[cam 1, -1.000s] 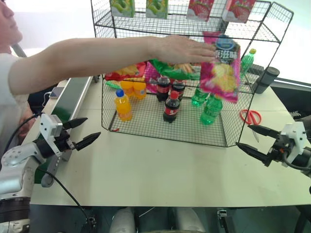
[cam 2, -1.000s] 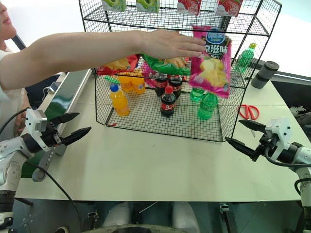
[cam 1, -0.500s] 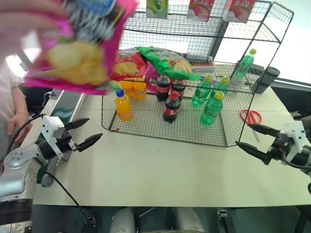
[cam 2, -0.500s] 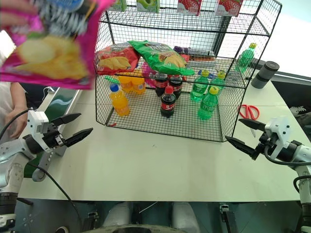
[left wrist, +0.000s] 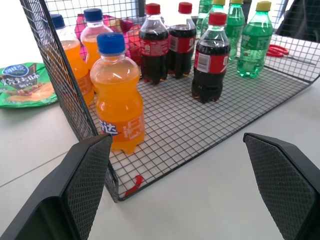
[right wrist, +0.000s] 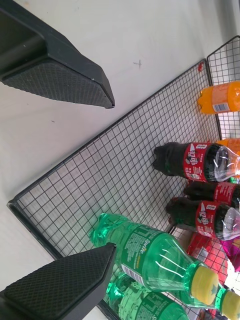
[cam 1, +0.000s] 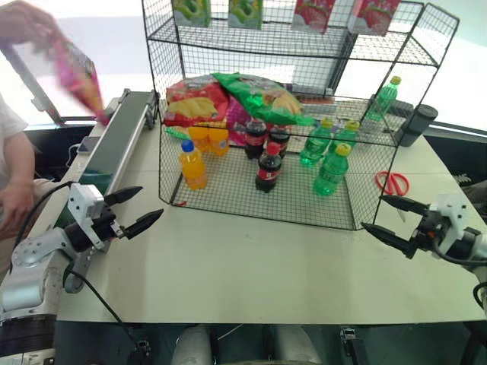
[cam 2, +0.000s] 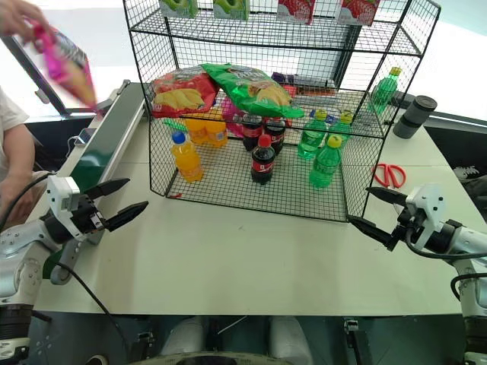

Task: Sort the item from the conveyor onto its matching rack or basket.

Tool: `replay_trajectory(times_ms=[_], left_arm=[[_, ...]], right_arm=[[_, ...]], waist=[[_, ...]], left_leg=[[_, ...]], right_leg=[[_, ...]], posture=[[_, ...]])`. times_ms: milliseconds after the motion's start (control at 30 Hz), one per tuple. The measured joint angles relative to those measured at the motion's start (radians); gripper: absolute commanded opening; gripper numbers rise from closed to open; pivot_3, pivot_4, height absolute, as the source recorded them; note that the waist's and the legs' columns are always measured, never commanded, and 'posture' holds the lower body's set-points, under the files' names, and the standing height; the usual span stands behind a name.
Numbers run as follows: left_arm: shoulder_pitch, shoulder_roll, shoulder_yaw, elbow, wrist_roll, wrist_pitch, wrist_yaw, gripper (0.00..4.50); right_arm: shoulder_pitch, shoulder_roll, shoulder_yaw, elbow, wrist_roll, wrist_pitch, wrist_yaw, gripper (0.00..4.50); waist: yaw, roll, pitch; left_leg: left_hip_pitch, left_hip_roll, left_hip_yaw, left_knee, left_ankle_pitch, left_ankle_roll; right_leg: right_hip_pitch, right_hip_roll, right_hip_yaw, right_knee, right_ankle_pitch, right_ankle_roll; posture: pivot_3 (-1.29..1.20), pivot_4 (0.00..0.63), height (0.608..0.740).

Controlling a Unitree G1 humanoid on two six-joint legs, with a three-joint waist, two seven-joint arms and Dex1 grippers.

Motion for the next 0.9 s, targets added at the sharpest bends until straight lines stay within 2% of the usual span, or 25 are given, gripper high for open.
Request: replay_trajectory(times_ms=[900], left_arm=[[0.026, -0.002, 0.022, -0.025, -0.014, 0.053, 0.068, 4.46]], right_arm=[[-0.040, 0.000, 0.058, 0.007, -0.001, 0.007, 0.000, 4.50]], waist=[[0.000, 0.000, 0.000]], left_leg=[[0.000, 0.000, -0.001, 0.000, 0.000, 0.000]], right_leg=[[0.000, -0.001, 0.000, 0.000, -0.001, -0.001]], posture=[[0.00, 0.150, 0.727]])
